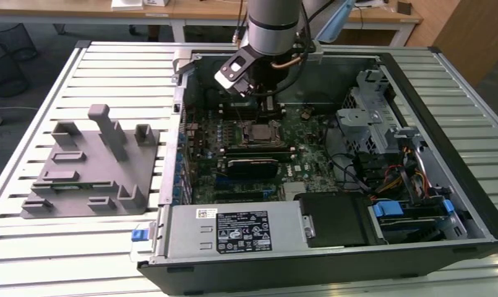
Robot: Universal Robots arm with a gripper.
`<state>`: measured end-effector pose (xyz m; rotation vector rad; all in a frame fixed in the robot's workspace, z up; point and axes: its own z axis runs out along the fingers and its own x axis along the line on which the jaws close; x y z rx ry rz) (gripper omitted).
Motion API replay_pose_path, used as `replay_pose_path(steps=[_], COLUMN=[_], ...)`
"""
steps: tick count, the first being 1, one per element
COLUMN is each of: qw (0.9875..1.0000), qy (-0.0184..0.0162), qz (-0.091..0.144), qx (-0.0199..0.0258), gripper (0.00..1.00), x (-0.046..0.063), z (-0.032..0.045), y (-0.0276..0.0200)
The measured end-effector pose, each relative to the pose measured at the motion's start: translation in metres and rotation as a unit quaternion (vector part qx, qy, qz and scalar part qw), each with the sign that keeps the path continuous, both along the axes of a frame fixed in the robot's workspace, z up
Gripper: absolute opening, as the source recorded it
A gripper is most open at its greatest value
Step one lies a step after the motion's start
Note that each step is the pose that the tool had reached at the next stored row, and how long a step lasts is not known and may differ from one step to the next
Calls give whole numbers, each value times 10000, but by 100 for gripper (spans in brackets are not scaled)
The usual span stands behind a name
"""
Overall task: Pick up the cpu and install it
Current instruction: 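Close the cpu cover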
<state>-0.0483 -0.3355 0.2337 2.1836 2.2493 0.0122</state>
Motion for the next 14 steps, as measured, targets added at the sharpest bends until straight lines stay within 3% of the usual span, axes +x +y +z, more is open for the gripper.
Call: replay_pose_path(steps=[14], qw=[10000], qy=[-1], qz=[22], qx=[2], gripper=[11], x=[-121], z=[-155], y=[-8])
